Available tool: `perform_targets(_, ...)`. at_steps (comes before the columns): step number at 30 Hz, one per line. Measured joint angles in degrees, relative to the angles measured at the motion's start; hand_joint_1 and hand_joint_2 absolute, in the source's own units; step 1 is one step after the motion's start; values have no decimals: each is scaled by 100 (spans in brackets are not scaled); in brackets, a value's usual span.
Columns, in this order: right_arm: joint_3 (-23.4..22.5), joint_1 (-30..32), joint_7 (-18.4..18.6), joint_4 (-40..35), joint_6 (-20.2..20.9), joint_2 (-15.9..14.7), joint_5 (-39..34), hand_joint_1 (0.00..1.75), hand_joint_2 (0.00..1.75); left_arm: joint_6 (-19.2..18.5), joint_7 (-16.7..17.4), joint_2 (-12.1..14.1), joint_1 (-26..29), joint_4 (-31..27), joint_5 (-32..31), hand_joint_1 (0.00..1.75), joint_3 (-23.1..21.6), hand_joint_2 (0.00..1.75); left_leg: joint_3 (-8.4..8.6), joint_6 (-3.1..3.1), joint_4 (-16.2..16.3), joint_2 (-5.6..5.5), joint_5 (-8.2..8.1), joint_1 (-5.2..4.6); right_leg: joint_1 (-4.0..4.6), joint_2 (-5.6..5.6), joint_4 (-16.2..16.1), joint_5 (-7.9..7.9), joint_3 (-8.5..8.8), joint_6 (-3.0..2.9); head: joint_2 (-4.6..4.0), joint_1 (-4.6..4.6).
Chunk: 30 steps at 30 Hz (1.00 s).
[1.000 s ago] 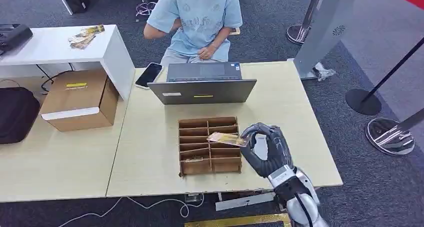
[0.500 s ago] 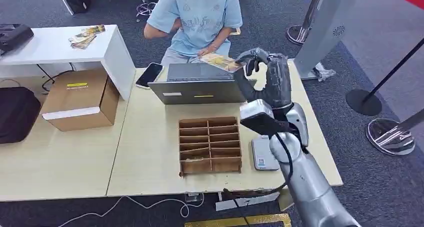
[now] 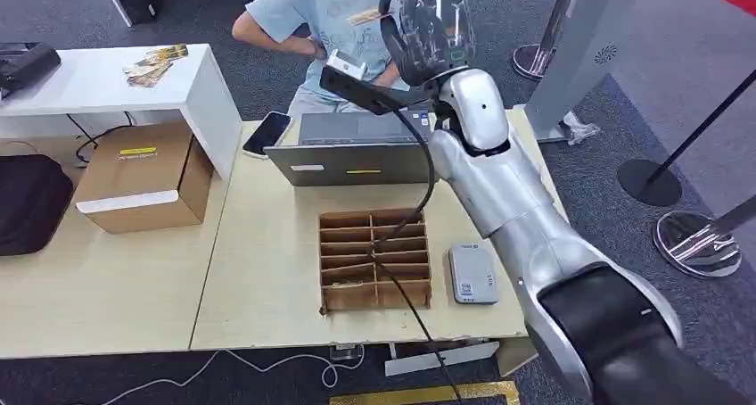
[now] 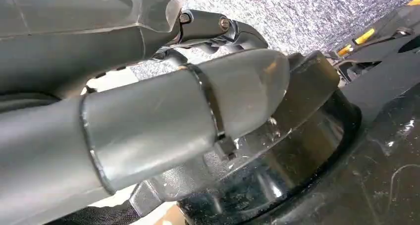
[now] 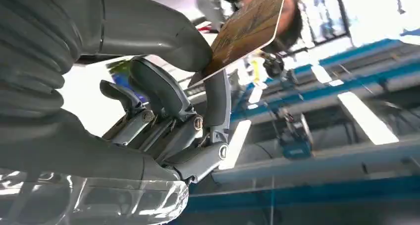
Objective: Pass the card to the sensor for recognition and then transmit it.
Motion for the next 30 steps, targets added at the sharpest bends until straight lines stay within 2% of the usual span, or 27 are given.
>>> perform_targets(5, 0, -523, 435, 981, 282, 55, 328, 175, 175, -50, -20, 15, -6, 0, -24, 0, 0, 0, -2, 0, 1, 0, 0, 0, -1, -3, -3, 0, 0, 0, 0, -2)
perform_targets(10, -112, -724, 590, 1512, 505, 48, 194, 175, 175, -116, -17, 35, -20, 0, -57, 0, 0, 0, -3, 0, 4, 2, 0, -1, -1, -1, -4, 0, -5, 1, 0, -2)
perform_targets(21, -476, -817, 511, 1997, 511, -42, 89, 175, 175, -131, -20, 42, -30, 0, -105, 0, 0, 0, -3, 0, 5, 5, 0, -1, 0, 3, -3, 3, -7, 4, 0, -2)
perform_targets(30, -516, -834, 467, 2121, 496, -61, 89, 175, 175, -131, -20, 39, -30, 0, -107, 0, 0, 0, -3, 0, 5, 5, 0, 0, 0, 4, -3, 3, -7, 4, 0, -2)
